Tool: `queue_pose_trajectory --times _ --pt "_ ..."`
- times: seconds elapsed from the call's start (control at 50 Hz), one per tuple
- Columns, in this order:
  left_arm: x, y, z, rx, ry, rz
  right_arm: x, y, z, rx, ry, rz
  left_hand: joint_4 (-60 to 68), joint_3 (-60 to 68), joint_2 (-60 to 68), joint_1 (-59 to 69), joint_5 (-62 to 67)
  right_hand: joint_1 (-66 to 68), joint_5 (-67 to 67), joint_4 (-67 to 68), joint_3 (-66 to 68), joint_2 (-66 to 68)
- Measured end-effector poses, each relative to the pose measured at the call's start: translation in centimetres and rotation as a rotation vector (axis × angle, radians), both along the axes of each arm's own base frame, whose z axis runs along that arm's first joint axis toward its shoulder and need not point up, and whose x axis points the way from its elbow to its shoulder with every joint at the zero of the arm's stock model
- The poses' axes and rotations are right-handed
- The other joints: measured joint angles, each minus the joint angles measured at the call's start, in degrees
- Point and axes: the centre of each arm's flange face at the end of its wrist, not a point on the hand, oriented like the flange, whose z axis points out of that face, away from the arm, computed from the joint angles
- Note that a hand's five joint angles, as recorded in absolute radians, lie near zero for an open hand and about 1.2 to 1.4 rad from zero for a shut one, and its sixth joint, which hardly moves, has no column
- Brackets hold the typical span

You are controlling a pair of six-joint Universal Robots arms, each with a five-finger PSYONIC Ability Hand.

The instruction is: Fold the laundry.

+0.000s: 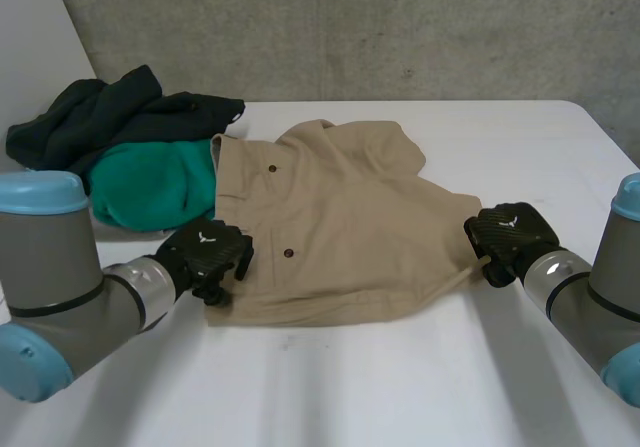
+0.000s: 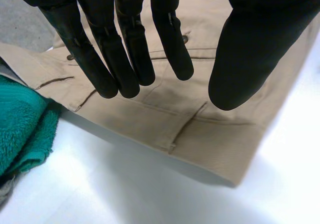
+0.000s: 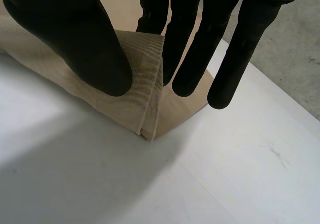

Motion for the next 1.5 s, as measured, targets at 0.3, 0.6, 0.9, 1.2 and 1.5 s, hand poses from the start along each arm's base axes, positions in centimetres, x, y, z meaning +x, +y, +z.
queue_pose_trajectory --times 0.3,0.6,0.9,1.2,1.5 --pt "0.8 2.5 -0.4 0.136 -0.014 0.036 0.2 -0.7 0.6 0.021 -0.129 -0.05 -12.1 -11.3 -11.7 -11.8 -11.6 0.0 0.0 0.1 0.0 0.0" --pt "0.5 -0.1 -2.3 0.019 -0.089 0.091 0.5 -1.4 1.1 0.046 -0.235 -0.091 -15.0 -14.5 -14.9 -14.5 -14.9 0.0 0.0 0.1 0.0 0.0" --pt "-0.6 -1.3 -2.6 -0.127 -0.132 0.071 0.8 -0.7 0.9 0.046 -0.2 -0.063 14.7 13.6 15.0 13.0 13.9 0.0 0.0 0.1 0.0 0.0" --pt "-1.3 -7.1 7.6 -0.624 -0.009 0.16 1.8 2.3 3.6 0.065 -0.178 0.05 17.3 16.5 17.1 13.0 15.0 -52.1 -52.9 -54.2 -54.1 -54.3" --pt "-8.7 -4.6 27.6 -0.958 0.648 0.021 -1.4 -0.7 6.1 0.016 -0.251 -0.037 17.4 16.8 17.3 13.0 15.4 -52.5 -53.6 -56.3 -56.0 -55.8"
